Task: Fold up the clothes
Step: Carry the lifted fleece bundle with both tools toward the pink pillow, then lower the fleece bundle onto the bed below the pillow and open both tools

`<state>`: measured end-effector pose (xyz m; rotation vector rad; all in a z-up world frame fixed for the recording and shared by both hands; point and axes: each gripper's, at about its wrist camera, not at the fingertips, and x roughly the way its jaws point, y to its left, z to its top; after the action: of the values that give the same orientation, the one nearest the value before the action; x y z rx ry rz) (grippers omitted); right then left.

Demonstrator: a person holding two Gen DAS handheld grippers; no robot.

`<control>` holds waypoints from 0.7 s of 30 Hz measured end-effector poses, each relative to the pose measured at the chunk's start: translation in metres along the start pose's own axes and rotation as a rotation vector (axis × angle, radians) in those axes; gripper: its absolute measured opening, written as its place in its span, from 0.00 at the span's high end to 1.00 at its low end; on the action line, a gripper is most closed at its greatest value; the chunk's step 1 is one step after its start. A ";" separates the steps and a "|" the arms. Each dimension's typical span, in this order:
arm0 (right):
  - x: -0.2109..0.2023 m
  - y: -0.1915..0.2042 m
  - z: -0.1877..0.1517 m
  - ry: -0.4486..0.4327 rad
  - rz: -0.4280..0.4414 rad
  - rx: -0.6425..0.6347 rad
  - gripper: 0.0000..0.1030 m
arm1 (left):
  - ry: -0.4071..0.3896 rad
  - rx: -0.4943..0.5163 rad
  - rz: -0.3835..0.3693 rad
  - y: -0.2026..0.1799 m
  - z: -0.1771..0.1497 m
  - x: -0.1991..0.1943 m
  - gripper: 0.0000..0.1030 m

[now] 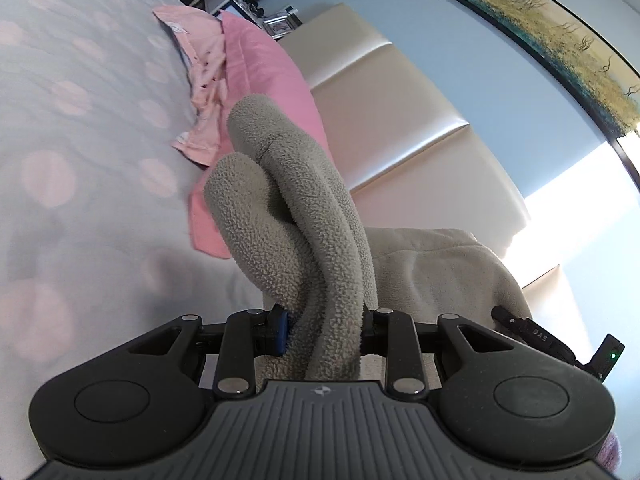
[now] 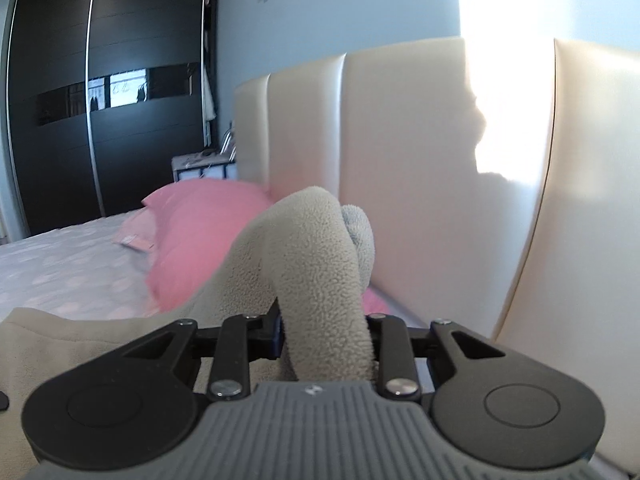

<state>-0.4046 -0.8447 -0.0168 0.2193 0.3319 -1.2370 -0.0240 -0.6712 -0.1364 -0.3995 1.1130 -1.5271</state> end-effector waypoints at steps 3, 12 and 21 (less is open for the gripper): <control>0.016 -0.003 0.005 -0.050 -0.035 -0.035 0.71 | -0.022 0.002 0.005 -0.005 0.000 0.019 0.75; 0.059 -0.009 -0.017 -0.006 -0.194 0.006 0.45 | 0.106 0.014 0.322 0.036 -0.025 0.076 0.74; 0.072 -0.024 -0.081 0.174 -0.100 0.032 0.47 | 0.203 0.096 0.407 0.033 -0.013 0.056 0.64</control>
<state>-0.4168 -0.8889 -0.1178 0.3425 0.4786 -1.3255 -0.0313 -0.7128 -0.1877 0.0505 1.1877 -1.2697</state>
